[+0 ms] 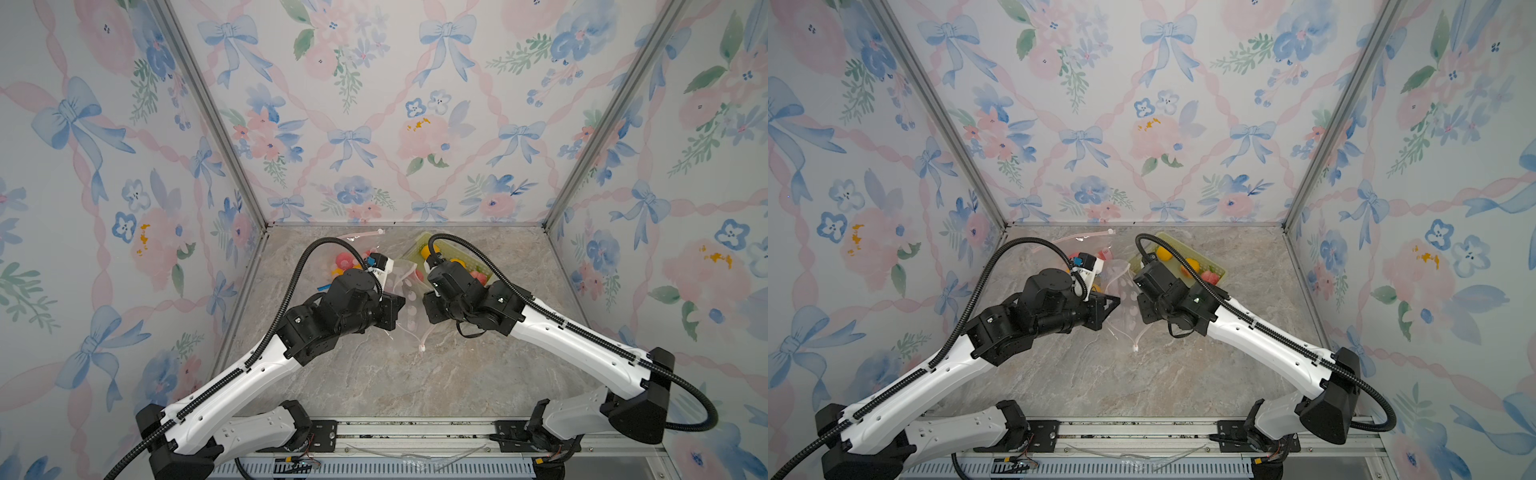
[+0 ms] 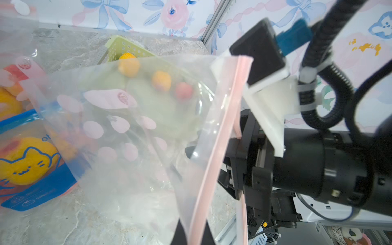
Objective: Place the peach in a zip-top bag and seal the zipper
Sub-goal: Open the zipper of the food storage bag at the center of the board.
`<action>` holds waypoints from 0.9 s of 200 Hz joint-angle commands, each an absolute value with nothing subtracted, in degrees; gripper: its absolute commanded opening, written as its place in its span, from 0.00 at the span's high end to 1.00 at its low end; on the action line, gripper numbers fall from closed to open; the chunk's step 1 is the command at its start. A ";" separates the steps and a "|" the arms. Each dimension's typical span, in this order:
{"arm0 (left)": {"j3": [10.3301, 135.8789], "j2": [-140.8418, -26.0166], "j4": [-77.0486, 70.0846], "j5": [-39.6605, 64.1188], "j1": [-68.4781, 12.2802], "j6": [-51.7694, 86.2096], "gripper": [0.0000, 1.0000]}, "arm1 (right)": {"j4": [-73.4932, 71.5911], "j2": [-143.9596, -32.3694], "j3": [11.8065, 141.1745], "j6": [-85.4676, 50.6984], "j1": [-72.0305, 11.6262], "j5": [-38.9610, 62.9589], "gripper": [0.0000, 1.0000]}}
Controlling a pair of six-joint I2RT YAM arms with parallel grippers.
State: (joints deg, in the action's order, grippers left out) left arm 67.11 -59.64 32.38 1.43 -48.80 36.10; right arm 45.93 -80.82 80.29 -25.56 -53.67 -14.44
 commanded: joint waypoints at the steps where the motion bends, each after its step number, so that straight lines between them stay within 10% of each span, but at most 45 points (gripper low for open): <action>1: 69.51 -57.72 40.54 -0.13 -48.78 40.05 1.00 | 48.54 -79.50 80.01 -23.55 -54.05 -7.04 0.61; 104: 61.88 -64.66 42.01 -5.43 -47.81 49.09 1.00 | 42.54 -90.09 72.34 -25.39 -46.95 3.94 0.57; 180: 62.49 -72.19 37.79 -9.01 -46.65 47.99 1.00 | 37.42 -85.87 72.94 -26.27 -46.90 4.22 0.34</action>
